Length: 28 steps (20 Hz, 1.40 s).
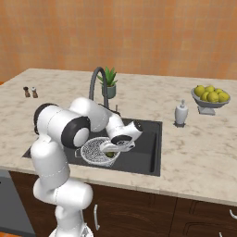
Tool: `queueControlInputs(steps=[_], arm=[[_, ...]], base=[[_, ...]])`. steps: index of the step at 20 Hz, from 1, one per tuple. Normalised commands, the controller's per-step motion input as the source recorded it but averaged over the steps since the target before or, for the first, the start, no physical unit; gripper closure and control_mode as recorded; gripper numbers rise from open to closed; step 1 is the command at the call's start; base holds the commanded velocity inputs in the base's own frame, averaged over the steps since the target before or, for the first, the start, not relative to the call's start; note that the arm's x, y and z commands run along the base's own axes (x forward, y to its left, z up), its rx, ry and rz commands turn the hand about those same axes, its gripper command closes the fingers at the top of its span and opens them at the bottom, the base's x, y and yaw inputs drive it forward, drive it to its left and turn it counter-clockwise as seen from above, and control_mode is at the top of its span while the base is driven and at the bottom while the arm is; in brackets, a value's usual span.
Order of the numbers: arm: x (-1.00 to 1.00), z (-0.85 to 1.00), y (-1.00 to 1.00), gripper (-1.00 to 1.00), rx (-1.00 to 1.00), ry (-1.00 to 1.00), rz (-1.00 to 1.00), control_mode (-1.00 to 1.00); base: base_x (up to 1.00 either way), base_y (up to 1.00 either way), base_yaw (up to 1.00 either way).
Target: Put the colander in the sink, put the mango in the colander, and turn on the sink faucet and pour water over the colander.
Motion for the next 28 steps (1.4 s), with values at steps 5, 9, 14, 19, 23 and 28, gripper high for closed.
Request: queueControlInputs(steps=[5,9,14,19,23,28], arm=[[0.14,-0.13,0.04,1.0,0.0,-0.02,0.0,-1.0],[0.3,-0.14,0.1,1.0,-0.01,-0.02,0.0,-1.0],[0.21,-0.27,0.0,1.0,0.0,-0.06,0.0,-1.0],[0.11,-0.41,0.0,1.0,0.0,-0.1,0.0,-1.0],[0.06,-0.13,0.0,1.0,0.0,-0.04,0.0,-1.0],[0.0,0.0,0.0,-1.0,0.0,0.0,0.0,-1.0]], base=[[0.0,0.0,0.0],[0.0,0.0,0.0],[0.0,0.0,0.0],[0.0,0.0,0.0],[0.0,0.0,0.0],[0.0,0.0,0.0]])
